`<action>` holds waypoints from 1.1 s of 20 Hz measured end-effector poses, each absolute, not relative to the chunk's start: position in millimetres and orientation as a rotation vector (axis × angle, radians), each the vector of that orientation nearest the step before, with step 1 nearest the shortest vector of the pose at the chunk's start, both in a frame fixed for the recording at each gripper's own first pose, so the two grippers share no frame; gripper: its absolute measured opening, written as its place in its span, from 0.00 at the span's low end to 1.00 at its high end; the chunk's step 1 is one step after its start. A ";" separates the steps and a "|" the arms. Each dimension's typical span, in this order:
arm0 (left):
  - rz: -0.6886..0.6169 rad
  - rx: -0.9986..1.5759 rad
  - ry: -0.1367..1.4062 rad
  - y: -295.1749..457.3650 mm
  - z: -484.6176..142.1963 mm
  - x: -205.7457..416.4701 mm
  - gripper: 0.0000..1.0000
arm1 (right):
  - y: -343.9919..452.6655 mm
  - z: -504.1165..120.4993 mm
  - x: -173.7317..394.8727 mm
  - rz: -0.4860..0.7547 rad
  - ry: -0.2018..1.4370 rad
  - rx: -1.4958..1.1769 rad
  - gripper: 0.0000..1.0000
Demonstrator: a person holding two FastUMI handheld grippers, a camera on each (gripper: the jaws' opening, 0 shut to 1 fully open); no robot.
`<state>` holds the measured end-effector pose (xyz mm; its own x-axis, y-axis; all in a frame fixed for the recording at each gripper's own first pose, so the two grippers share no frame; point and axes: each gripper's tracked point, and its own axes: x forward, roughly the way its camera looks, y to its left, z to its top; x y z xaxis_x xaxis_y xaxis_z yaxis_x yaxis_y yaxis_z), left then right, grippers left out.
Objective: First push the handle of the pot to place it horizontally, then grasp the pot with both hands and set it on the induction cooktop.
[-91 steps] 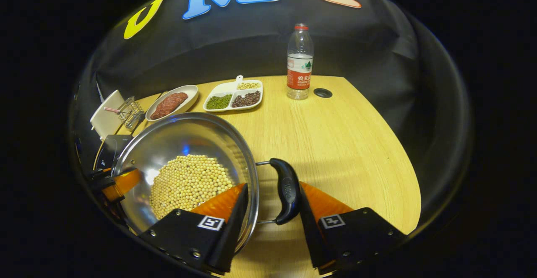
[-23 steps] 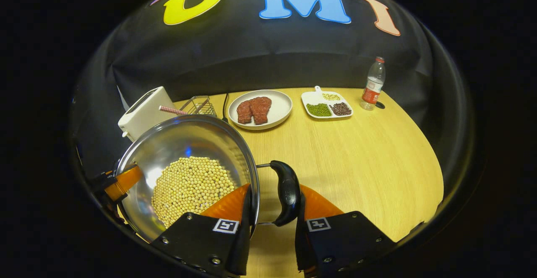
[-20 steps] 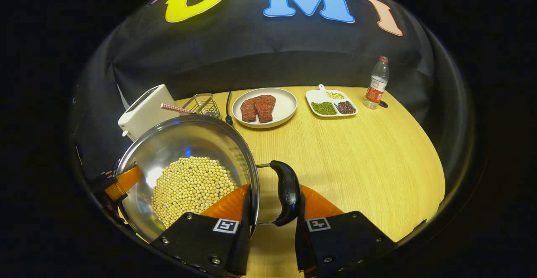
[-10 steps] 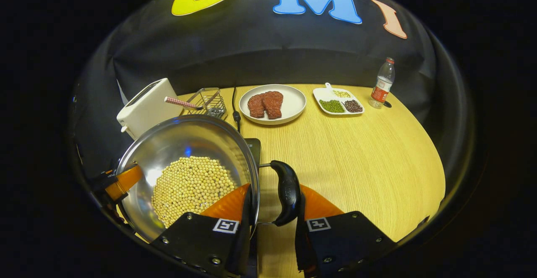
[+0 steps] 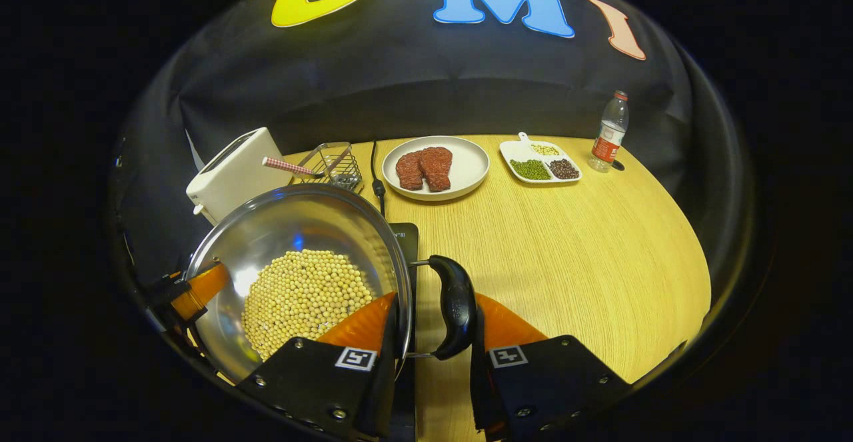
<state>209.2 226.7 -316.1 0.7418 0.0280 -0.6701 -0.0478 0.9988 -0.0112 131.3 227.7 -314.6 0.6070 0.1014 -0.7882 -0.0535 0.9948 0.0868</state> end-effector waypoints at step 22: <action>0.041 0.030 0.176 36.8 -62.8 133.5 1.00 | 87.0 -134.1 83.2 0.163 0.363 -0.069 0.96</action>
<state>133.5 36.8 -62.8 0.9836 0.0432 -0.1749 -0.0378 0.9987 0.0339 83.2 87.0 -134.1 0.9219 0.1460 -0.3588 -0.1707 0.9846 -0.0381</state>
